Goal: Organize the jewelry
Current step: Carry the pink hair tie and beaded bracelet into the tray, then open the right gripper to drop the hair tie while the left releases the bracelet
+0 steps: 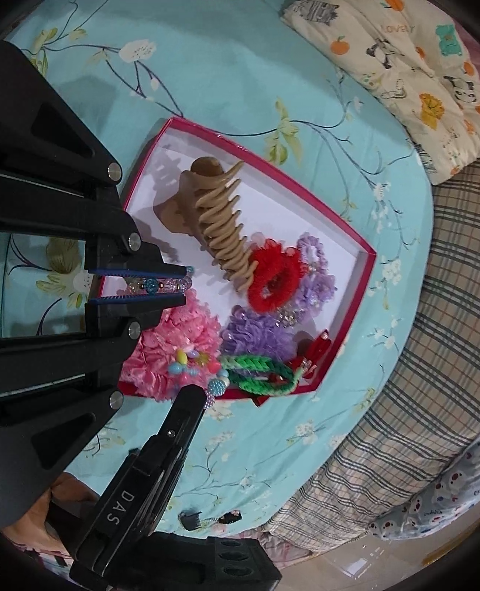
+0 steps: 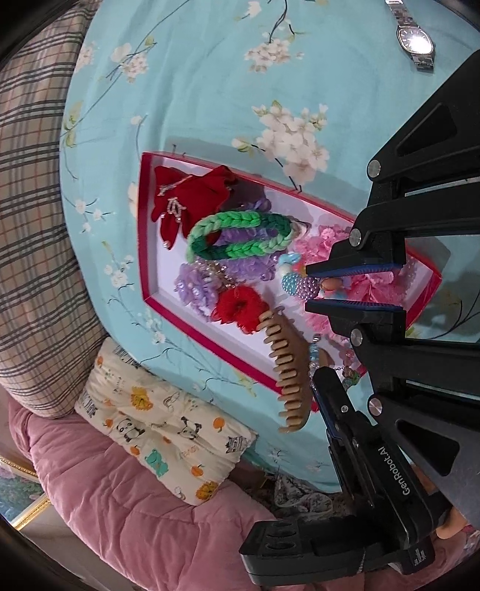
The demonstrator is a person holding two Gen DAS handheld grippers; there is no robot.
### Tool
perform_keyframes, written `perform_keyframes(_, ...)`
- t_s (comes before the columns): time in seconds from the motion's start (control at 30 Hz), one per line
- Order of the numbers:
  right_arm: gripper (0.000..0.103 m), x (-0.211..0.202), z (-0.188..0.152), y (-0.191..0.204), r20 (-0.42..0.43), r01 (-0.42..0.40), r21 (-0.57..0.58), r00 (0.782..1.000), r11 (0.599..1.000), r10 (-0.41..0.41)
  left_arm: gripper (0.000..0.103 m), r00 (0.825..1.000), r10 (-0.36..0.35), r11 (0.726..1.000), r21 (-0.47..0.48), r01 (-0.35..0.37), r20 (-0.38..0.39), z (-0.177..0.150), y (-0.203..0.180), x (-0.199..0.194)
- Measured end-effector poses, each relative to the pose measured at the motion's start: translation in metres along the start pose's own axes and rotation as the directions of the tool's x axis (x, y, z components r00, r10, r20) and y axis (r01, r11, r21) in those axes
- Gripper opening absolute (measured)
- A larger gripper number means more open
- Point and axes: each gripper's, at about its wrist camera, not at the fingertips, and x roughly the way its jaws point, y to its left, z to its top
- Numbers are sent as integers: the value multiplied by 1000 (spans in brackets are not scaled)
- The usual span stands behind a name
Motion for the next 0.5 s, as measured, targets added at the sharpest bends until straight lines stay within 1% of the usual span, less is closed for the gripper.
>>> perform_keyframes(0.3, 12, 5, -5, -4, -23, 8, -3, 1000, 1000, -8, 6, 999, 21, 1000, -18, -22, -35, -4, 9, 14)
perform_keyframes(0.5, 14, 6, -6, -7, -29, 10, 11, 1000, 1000, -10, 6, 999, 14, 999, -31, -15, -46, -7, 13, 14)
